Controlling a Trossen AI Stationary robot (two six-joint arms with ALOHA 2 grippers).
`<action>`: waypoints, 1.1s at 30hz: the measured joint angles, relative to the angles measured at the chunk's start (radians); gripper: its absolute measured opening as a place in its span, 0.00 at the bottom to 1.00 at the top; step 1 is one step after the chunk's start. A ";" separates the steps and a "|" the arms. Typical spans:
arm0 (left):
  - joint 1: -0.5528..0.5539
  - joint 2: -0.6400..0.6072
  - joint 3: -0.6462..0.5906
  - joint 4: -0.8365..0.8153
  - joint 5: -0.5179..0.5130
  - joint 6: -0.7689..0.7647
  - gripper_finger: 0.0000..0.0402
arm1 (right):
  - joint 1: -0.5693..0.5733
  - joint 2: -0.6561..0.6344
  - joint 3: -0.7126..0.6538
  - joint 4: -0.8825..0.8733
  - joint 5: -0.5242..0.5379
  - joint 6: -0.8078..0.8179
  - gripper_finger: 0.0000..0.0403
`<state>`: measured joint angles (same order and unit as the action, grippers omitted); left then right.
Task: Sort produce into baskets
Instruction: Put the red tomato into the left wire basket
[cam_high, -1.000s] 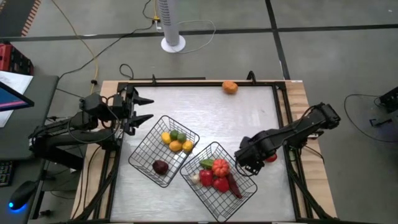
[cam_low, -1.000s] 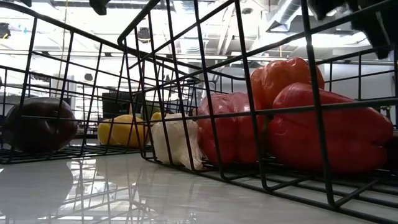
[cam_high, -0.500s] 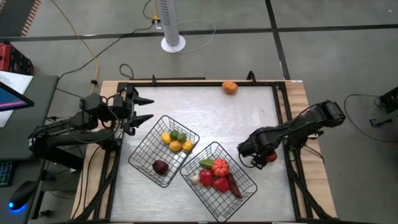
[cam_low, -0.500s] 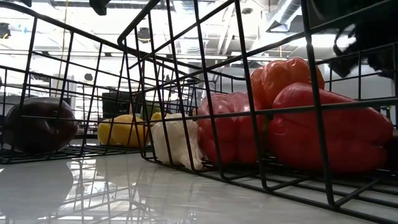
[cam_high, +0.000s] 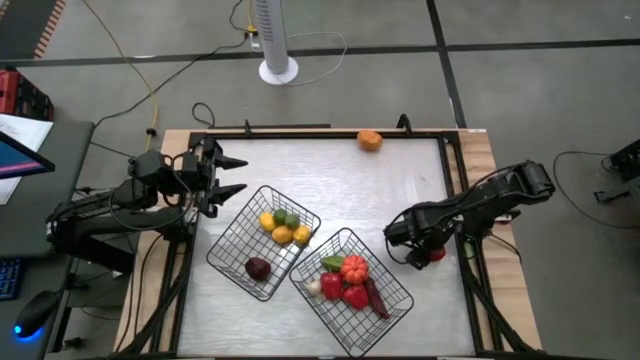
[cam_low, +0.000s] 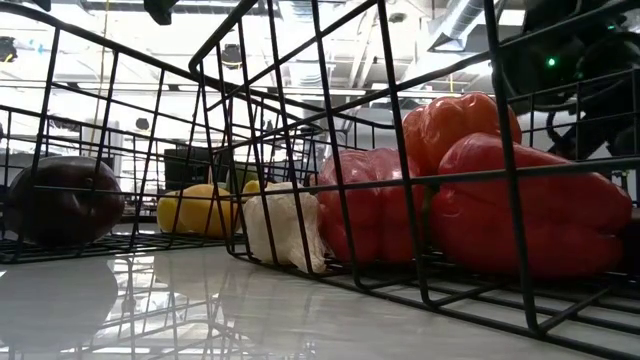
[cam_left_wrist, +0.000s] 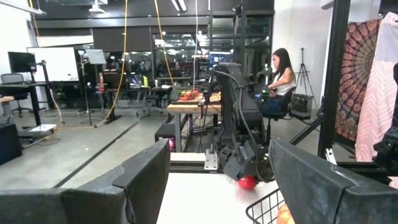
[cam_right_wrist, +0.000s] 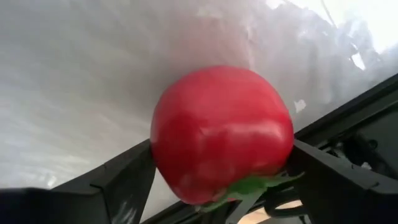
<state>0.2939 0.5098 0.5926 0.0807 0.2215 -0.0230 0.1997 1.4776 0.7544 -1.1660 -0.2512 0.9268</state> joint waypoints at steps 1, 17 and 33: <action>0.000 0.000 0.000 0.000 0.000 0.000 0.65 | -0.006 0.004 -0.002 0.004 0.000 -0.009 0.91; 0.000 0.000 0.000 0.000 0.000 0.000 0.65 | -0.011 0.014 0.063 0.023 0.085 -0.117 0.80; 0.000 0.000 0.000 -0.004 0.003 0.001 0.65 | 0.099 -0.117 0.487 -0.030 0.246 -0.087 0.80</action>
<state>0.2939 0.5098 0.5926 0.0765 0.2241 -0.0223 0.2992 1.3606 1.2411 -1.1963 -0.0054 0.8403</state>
